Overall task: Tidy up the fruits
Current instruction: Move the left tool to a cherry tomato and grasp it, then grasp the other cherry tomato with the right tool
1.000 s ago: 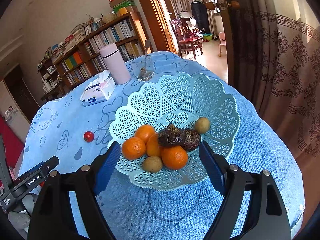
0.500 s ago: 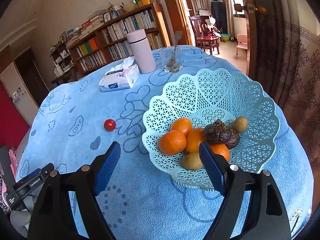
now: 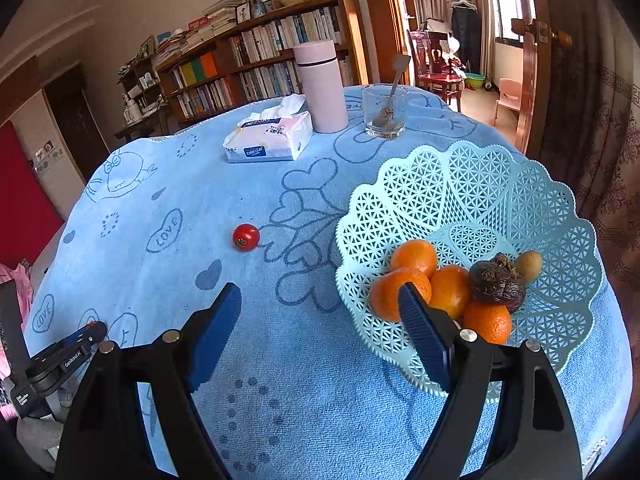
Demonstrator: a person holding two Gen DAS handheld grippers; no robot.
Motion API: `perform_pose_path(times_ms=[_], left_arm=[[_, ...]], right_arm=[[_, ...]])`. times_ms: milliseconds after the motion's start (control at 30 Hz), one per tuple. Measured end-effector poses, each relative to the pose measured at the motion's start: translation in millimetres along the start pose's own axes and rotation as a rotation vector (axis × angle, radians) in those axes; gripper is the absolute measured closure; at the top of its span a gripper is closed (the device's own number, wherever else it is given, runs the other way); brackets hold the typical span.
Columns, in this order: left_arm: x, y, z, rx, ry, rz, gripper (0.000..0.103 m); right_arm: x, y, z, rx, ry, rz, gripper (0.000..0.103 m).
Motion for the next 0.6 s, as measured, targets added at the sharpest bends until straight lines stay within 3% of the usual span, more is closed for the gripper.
perform_pose_path(times_ms=[433,600], left_arm=[[12,1,-9,0.032,0.011,0.027,0.076],[17,3,-13,0.04,0.013,0.033,0.076]], right_arm=[[-60,-17,-63,0.15,-0.075,-0.053,0.021],[-101,-17,-73,0.14,-0.055,-0.135,0.021]])
Point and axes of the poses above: each gripper's, at about its wrist camera, not at the fingertips, and x roughly against the way its jaws point, z to its right, y to its underside, the point moved 2 cm from there along -x, roughly the way its jaws point, and after that the axes turned 15 degrees about -x, right-handed, at the moved point
